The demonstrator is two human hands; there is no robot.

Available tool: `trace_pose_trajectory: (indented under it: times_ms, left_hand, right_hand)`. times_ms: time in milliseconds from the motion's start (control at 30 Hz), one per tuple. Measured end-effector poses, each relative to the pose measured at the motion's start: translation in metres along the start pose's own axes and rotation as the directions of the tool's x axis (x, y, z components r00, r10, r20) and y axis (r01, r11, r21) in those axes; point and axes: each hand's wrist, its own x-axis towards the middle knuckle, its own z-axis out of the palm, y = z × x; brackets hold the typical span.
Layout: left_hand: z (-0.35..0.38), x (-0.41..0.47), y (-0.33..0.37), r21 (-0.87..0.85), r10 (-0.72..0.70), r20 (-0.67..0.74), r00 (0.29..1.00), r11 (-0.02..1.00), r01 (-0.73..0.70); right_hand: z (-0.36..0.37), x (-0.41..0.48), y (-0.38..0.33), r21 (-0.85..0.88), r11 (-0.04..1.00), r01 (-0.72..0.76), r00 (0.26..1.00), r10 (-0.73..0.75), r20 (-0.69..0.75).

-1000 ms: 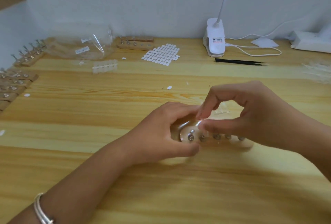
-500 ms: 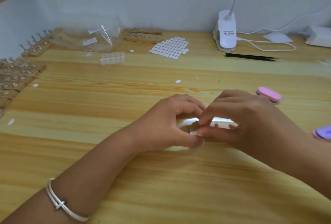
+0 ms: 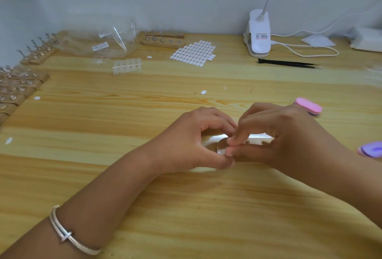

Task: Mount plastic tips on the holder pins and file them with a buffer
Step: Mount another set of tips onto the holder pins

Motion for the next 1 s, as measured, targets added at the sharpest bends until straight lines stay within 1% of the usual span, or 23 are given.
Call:
trace_pose_trajectory:
  times_ms: [67, 133, 200, 267, 333, 400, 467, 500, 633, 733, 833, 1000]
  left_hand:
    - [0.0, 0.0, 0.0, 0.002, 0.004, 0.001, 1.0, 1.0, -0.004]
    - [0.0, 0.0, -0.002, 0.006, -0.004, 0.012, 1.0, 1.0, 0.004]
    - [-0.001, 0.0, -0.003, 0.016, -0.018, 0.022, 1.0, 1.0, 0.017]
    - [-0.001, 0.001, -0.004, 0.024, -0.021, 0.029, 0.999, 1.0, 0.02]
    - [-0.003, 0.0, -0.003, 0.019, -0.019, 0.041, 0.999, 1.0, 0.018]
    - [-0.007, -0.001, -0.002, -0.025, -0.02, 0.053, 0.998, 0.999, 0.022]
    - [-0.01, -0.004, 0.0, -0.067, -0.019, 0.035, 0.999, 0.998, 0.021]
    - [-0.011, -0.005, 0.002, -0.057, -0.009, 0.012, 1.0, 0.998, 0.01]
    - [-0.009, -0.008, 0.007, 0.097, 0.059, -0.078, 0.995, 0.994, -0.052]
    - [-0.007, -0.009, 0.011, 0.138, 0.077, -0.093, 0.993, 0.988, -0.064]
    - [-0.008, -0.01, 0.014, 0.153, 0.057, -0.103, 0.993, 0.987, -0.041]
    - [-0.008, -0.01, 0.019, 0.244, 0.064, -0.122, 0.99, 0.969, -0.033]
  right_hand:
    - [-0.005, 0.0, -0.002, 0.05, 0.997, -0.05, 0.998, 0.049, 0.029]
    - [-0.011, 0.0, -0.002, 0.065, 0.994, -0.084, 0.995, 0.08, 0.051]
    - [-0.017, 0.001, -0.001, 0.058, 0.992, -0.109, 0.994, 0.107, 0.03]
    - [-0.019, 0.001, 0.001, 0.034, 0.994, -0.102, 0.995, 0.101, 0.011]
    - [-0.018, 0.001, 0.0, 0.019, 0.995, -0.096, 0.995, 0.096, 0.03]
    - [-0.015, 0.001, -0.001, 0.022, 0.995, -0.094, 0.994, 0.093, 0.062]
    - [-0.014, 0.001, -0.003, 0.003, 0.996, -0.09, 0.992, 0.09, 0.084]
    - [-0.013, 0.001, -0.004, -0.01, 0.996, -0.092, 0.992, 0.093, 0.089]
    - [-0.012, 0.002, -0.01, -0.032, 0.992, -0.119, 0.988, 0.122, 0.095]
    - [-0.011, 0.002, -0.013, -0.03, 0.987, -0.161, 0.982, 0.163, 0.098]
    - [-0.01, 0.002, -0.013, -0.02, 0.981, -0.192, 0.978, 0.193, 0.076]
    - [-0.014, 0.002, -0.013, -0.038, 0.976, -0.212, 0.972, 0.215, 0.096]
